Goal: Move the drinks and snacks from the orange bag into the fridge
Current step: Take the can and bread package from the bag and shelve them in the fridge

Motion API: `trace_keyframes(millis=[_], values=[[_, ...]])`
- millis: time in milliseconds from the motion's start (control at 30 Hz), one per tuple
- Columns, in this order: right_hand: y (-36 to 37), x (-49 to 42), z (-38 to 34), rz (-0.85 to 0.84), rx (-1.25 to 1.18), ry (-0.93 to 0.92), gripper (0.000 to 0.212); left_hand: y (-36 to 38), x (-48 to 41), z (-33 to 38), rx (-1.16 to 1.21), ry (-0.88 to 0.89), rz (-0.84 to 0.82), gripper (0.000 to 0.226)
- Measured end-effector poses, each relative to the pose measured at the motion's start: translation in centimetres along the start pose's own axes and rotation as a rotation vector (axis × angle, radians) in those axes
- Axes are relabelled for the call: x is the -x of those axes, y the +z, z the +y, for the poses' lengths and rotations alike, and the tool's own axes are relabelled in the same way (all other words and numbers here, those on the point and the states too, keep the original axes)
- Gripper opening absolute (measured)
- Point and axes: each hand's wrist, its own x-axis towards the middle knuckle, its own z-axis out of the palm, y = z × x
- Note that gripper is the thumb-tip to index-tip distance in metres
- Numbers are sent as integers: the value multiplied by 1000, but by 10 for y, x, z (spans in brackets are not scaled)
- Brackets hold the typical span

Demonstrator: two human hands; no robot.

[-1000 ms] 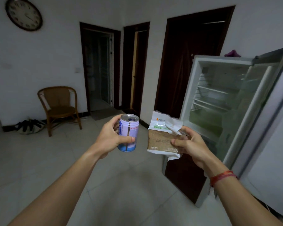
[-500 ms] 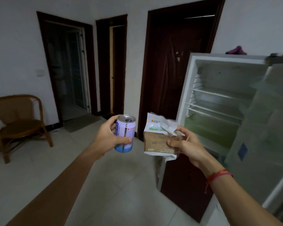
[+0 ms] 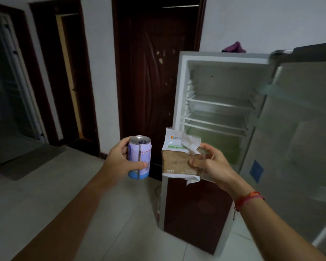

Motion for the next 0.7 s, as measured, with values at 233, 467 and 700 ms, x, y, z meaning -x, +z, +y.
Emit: trace_keyframes(millis=[233, 467, 700], values=[[-54, -74, 5, 181, -5, -45, 48, 56, -121, -27, 21, 19, -134, 80], [-105, -151, -7, 308, -7, -85, 45, 111, -232, -26, 98, 76, -215, 78], [-135, -202, -15, 365, 23, -90, 43, 147, -308, -32, 133, 89, -280, 75]])
